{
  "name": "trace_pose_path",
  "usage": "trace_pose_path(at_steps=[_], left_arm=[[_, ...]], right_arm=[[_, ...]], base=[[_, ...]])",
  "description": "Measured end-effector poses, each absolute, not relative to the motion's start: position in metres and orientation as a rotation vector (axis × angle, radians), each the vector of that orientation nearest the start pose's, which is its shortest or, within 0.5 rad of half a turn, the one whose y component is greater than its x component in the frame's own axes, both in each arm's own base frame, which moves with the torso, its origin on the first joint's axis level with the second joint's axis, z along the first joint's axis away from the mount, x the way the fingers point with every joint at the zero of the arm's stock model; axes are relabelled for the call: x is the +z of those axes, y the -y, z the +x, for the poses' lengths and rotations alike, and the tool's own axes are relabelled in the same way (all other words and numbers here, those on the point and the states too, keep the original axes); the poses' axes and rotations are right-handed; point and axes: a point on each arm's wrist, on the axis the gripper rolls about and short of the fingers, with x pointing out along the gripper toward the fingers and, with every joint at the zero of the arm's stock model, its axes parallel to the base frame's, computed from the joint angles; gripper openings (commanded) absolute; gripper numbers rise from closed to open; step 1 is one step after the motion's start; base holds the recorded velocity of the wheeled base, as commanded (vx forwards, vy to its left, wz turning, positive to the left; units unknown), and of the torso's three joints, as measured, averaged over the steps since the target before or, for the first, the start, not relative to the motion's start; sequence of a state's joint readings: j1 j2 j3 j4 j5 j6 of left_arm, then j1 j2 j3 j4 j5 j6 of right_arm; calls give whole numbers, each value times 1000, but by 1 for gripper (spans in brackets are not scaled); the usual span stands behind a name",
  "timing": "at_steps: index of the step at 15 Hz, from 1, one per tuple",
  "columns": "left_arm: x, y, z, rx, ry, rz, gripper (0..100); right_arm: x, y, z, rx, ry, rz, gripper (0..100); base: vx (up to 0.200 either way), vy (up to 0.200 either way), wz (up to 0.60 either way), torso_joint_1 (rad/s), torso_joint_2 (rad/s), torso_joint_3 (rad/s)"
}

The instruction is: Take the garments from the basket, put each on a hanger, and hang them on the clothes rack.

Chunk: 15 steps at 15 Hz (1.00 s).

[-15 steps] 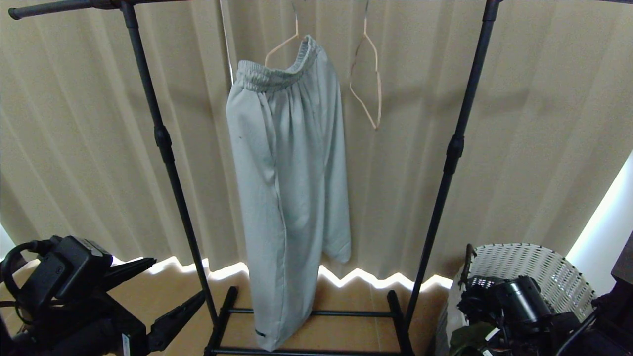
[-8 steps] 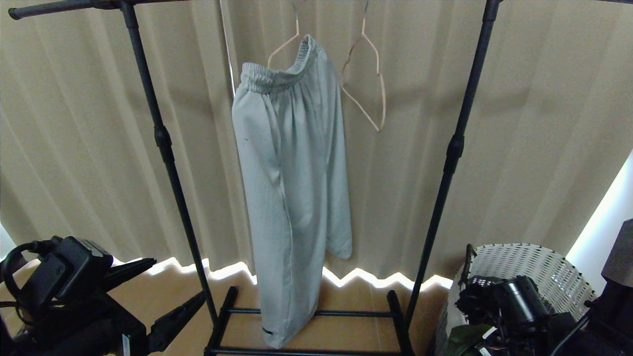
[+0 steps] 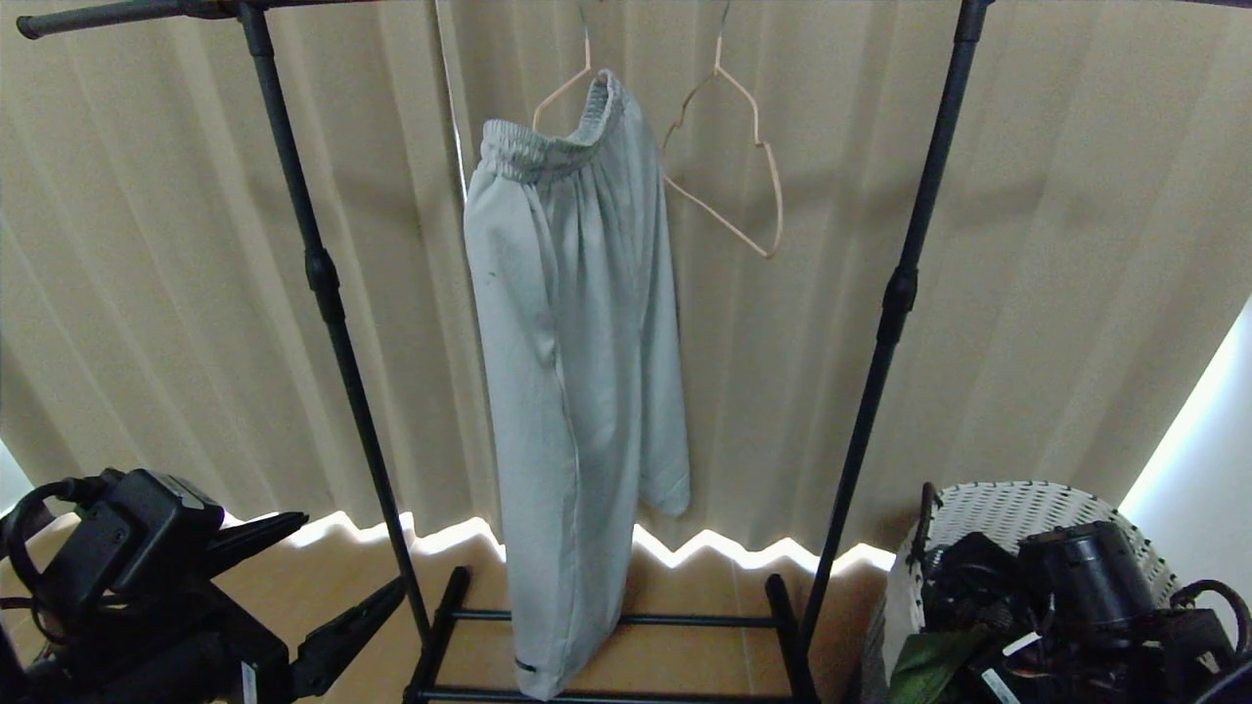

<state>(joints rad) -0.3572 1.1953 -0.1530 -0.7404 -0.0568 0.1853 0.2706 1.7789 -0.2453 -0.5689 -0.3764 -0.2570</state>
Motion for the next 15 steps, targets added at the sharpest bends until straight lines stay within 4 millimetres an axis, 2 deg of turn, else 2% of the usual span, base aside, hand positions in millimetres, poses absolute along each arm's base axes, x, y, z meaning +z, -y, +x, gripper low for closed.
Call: trace_pose_path(at_steps=[5, 10, 15], left_arm=[[135, 50, 131, -433, -264, 230, 100], [137, 49, 127, -436, -239, 230, 100], [164, 59, 121, -539, -90, 224, 100]], right_arm=[[88, -43, 184, 14, -806, -509, 0], [158, -46, 178, 68, -608, -436, 0], [213, -65, 180, 180, -384, -379, 0]], base=[[0, 0, 0, 0, 0, 0], [0, 0, 0, 0, 0, 0], [0, 0, 0, 0, 0, 0]])
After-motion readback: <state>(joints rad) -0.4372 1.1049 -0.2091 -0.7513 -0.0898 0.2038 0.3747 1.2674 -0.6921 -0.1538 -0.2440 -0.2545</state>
